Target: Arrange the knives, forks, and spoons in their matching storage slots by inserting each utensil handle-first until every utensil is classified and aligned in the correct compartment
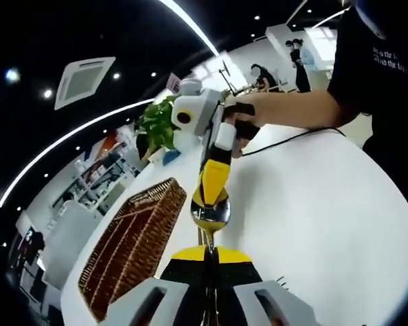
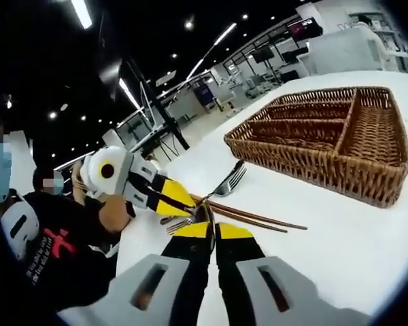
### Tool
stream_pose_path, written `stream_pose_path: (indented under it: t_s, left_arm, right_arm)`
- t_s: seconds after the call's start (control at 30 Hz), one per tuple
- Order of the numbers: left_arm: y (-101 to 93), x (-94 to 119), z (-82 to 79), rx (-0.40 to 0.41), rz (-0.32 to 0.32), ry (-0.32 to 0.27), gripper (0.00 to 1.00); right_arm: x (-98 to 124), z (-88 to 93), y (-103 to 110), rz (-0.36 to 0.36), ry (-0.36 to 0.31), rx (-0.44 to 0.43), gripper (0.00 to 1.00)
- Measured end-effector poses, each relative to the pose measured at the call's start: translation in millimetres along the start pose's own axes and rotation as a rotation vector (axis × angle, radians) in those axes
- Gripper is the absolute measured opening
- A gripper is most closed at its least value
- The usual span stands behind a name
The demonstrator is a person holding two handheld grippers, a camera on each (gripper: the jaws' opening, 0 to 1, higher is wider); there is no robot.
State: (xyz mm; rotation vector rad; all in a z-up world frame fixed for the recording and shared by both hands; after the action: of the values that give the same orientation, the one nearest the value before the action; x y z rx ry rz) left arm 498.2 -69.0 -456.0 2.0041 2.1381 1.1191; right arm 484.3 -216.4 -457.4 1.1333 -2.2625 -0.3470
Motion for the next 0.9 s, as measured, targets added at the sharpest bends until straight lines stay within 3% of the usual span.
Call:
stream_pose_path:
  t_s: [0.17,0.27,0.4,0.6,0.77,0.9]
  left_arm:
    - [-0.6,-0.4,0.1,0.013,0.003,-0.001,0.0]
    - [0.1,-0.4,1.3,0.017,0.004,0.002,0.0]
    - [0.1,0.0,1.0,0.015,0.003,0.0,0.0]
    - [-0.1,-0.1,0.5,0.011,-0.002,0.003,0.0]
    - [1.5,1.3,0.5,0.02,-0.008,0.0,0.0]
    - [1.6,1.1,1.7,0.021,-0.011,0.005,0.0]
  right_arm:
    - [-0.8,-0.5,1.3,0.02,-0.008,0.088,0.03]
    - [-0.6,-4.5,-0.5,0.038,-0.041,0.184,0.05]
    - [-0.3,-3.7,0.5,0.031,-0.034,0.188,0.05]
    - [-0.5,-4.5,-0.4,0.051,-0.045,0.261,0.11]
    - [-2.1,-5.1,-2.7,0.088,-0.055,0.317,0.37]
    - [-5.1,-7.1,-5.4,0.127,-0.07,0.403,0.71]
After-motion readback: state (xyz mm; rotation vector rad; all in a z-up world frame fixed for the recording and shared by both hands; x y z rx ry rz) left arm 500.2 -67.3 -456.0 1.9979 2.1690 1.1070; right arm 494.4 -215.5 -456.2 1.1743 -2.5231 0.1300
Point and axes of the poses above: the point that each gripper's makers call its tool centre point, and the gripper's own axes: x roughly backward along the fingers, y roughly to its left, z roughly out of its underside, the point moved 6 cm from there along x, roughly backward along the fingers, and after that the axes turned 1 degree about z, right-handed, at the moved point
